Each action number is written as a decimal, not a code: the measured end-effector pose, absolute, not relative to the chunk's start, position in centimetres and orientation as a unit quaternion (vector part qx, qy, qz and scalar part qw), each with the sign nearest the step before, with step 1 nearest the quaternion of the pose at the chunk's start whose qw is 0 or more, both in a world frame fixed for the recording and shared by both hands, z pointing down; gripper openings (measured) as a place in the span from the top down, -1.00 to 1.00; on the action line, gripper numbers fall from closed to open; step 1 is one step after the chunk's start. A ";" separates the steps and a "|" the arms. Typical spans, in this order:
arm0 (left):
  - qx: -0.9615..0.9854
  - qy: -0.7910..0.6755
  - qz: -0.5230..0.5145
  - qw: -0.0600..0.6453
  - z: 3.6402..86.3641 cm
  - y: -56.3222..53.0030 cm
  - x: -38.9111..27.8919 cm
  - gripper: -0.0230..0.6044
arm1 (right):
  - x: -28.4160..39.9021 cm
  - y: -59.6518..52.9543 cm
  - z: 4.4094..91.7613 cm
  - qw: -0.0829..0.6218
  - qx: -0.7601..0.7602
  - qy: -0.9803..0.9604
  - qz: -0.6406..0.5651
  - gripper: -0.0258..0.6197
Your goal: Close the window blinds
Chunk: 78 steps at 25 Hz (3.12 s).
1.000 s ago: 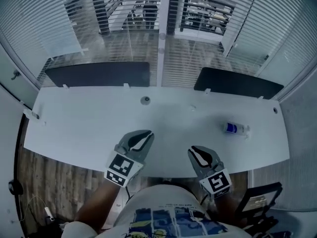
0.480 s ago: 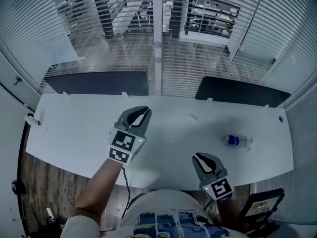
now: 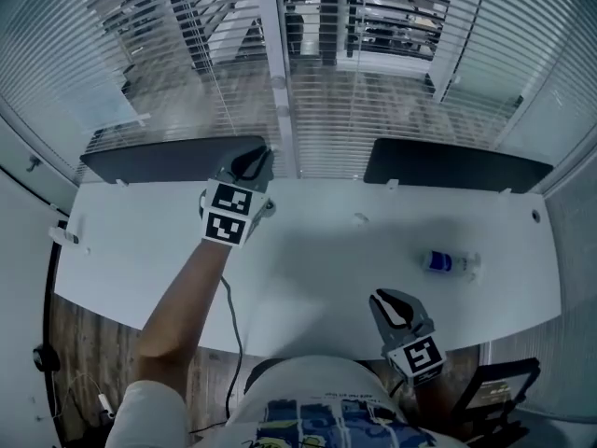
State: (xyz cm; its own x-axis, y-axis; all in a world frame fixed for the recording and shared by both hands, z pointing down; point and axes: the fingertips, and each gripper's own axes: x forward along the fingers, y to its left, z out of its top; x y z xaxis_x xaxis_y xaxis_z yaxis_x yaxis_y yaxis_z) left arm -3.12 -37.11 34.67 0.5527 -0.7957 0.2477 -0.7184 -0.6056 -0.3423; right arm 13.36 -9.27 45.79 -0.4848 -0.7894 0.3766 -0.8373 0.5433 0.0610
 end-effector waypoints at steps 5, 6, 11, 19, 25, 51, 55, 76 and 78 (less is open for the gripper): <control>-0.861 0.447 -0.212 0.116 34.0 -41.0 -2.7 0.74 | 14.8 -9.3 46.4 0.180 0.484 -0.853 0.076 0.81; -0.859 0.449 -0.215 0.120 33.8 -41.7 -2.5 0.74 | 15.0 -9.3 46.6 0.179 0.485 -0.852 0.080 0.81; -0.845 0.465 -0.226 0.138 33.0 -44.9 -1.7 0.65 | 16.3 -9.4 47.5 0.178 0.486 -0.851 0.090 0.81; -0.812 0.481 -0.270 0.192 32.8 -48.7 -0.7 0.54 | 17.8 -10.4 49.7 0.186 0.483 -0.850 0.104 0.81; -0.782 0.467 -0.314 0.267 32.5 -50.1 0.7 0.48 | 18.2 -11.2 50.3 0.182 0.479 -0.850 0.118 0.81; -0.775 0.522 -0.269 0.233 32.4 -52.5 1.9 0.52 | 19.5 -12.1 51.4 0.184 0.479 -0.849 0.128 0.81; -0.800 0.554 -0.188 0.135 32.2 -52.5 1.3 0.52 | 19.1 -11.9 51.9 0.188 0.475 -0.850 0.131 0.81; -0.790 0.536 -0.219 0.204 31.8 -51.4 1.5 0.42 | 19.3 -11.9 51.6 0.198 0.478 -0.848 0.117 0.81; -0.767 0.518 -0.269 0.266 32.0 -51.5 1.7 0.42 | 19.3 -11.9 51.7 0.198 0.477 -0.848 0.119 0.81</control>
